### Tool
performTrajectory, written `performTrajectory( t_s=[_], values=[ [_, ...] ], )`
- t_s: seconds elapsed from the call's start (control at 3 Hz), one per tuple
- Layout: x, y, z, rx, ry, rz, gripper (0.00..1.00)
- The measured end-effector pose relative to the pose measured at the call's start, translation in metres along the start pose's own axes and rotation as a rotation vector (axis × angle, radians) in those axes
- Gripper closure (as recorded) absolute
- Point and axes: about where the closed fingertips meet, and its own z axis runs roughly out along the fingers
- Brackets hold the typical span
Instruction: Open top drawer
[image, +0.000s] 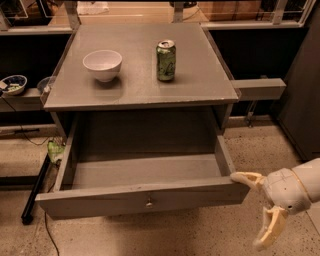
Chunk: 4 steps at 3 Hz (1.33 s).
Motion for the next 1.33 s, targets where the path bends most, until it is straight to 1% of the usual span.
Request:
performTrajectory(
  t_s=[0.33,0.67,1.0,1.33],
  values=[
    [0.000,-0.001,0.000,0.014,0.005,0.000,0.00],
    [-0.004,-0.009,-0.001,0.069,0.032,-0.008,0.00],
    [-0.016,-0.018,-0.005,0.175,0.066,-0.042,0.00],
    [-0.026,-0.028,-0.012,0.227,0.033,-0.064,0.00]
  ],
)
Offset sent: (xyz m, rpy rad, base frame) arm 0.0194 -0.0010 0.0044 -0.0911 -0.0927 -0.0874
